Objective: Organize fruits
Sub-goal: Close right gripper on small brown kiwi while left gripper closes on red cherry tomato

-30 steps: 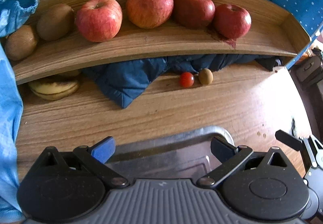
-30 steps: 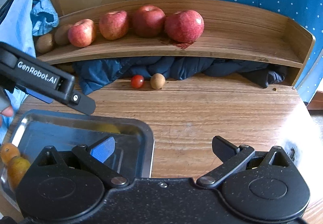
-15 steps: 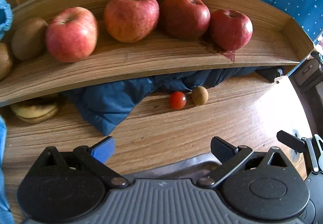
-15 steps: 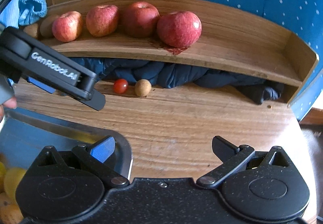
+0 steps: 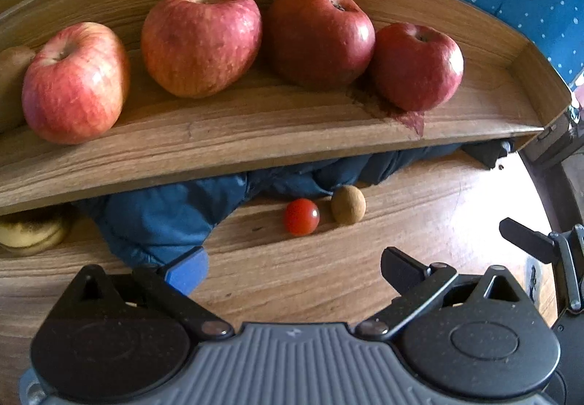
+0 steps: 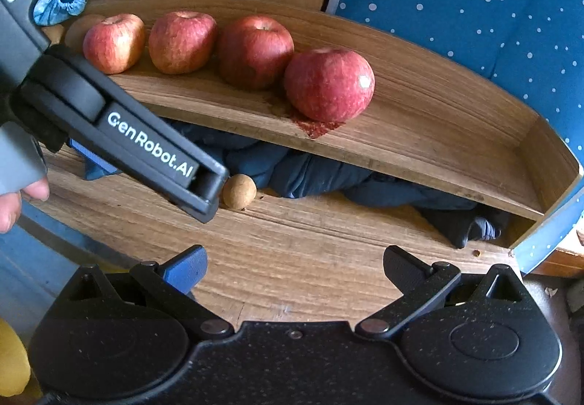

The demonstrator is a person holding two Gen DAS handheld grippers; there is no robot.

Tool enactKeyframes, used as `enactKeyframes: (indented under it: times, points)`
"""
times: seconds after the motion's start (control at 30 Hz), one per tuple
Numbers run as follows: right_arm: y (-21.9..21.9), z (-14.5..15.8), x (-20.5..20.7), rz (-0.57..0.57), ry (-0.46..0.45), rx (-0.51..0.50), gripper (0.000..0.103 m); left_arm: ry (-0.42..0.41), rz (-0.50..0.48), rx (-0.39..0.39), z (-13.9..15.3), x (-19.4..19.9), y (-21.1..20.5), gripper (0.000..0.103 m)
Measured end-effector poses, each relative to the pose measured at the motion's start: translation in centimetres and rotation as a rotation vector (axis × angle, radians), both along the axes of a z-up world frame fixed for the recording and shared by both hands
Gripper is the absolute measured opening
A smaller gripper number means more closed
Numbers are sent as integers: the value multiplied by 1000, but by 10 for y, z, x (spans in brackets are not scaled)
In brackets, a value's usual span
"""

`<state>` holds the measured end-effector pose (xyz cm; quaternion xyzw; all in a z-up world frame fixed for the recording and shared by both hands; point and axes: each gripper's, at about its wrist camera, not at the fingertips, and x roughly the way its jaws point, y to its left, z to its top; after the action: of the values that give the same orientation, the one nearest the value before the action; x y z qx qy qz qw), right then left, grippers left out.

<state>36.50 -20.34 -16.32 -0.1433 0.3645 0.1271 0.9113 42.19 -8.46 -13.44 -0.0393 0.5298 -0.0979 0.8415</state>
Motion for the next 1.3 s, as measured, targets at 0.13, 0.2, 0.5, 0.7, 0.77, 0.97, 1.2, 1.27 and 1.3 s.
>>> enactKeyframes:
  times: [0.13, 0.2, 0.5, 0.7, 0.77, 0.97, 1.2, 1.27, 1.3]
  points:
    - [2, -3, 7, 2, -3, -3, 101, -20, 15, -14, -2, 3, 1, 101]
    - [3, -4, 10, 4, -4, -5, 100, -32, 17, -20, -1, 4, 2, 98]
    - [5, -9, 25, 31, -2, 30, 88, -41, 32, -75, -4, 8, 4, 81]
    - [5, -12, 32, 52, 7, 49, 75, -39, 37, -101, -5, 18, 8, 67]
    - [6, -12, 35, 50, 13, 67, 70, -29, 51, -119, -7, 20, 12, 62]
    - [11, -11, 38, 85, 20, 94, 64, -16, 70, -149, -7, 19, 20, 53]
    - [21, -13, 40, 134, 28, 88, 59, -9, 64, -148, -7, 17, 23, 44]
    - [24, -14, 41, 144, 24, 74, 56, -6, 65, -146, -7, 17, 25, 42]
    - [24, -15, 42, 148, 25, 71, 55, -3, 66, -145, -8, 18, 24, 41]
